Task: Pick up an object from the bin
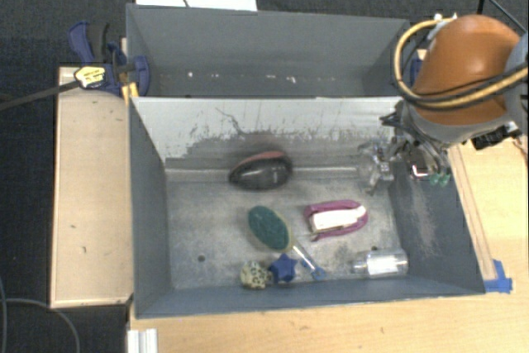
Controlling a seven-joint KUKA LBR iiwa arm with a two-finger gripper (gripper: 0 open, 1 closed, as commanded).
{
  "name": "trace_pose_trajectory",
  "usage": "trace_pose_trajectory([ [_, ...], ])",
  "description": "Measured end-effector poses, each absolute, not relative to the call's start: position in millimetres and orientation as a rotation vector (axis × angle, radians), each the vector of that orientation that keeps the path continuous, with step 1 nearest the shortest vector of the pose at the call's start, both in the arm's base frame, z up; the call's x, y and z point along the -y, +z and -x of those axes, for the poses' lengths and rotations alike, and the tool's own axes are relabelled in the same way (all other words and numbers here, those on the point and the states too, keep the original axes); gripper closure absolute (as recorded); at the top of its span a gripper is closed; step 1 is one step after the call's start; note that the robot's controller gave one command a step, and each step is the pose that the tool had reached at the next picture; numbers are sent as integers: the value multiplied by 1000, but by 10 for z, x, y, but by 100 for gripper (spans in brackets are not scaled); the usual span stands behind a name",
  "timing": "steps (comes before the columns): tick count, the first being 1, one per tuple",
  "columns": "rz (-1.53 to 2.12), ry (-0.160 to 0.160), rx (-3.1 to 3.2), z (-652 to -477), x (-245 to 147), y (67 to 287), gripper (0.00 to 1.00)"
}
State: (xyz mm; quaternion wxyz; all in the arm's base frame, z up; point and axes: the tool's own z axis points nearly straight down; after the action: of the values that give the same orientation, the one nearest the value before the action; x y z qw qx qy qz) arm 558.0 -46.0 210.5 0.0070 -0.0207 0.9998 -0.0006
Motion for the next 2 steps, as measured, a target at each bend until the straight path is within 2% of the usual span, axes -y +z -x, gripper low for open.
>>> trace_pose_trajectory([
  [1,-96,3,-3141,-5788,155,1581,100],
  [2,-100,1,-3138,-5791,171,1600,0],
])
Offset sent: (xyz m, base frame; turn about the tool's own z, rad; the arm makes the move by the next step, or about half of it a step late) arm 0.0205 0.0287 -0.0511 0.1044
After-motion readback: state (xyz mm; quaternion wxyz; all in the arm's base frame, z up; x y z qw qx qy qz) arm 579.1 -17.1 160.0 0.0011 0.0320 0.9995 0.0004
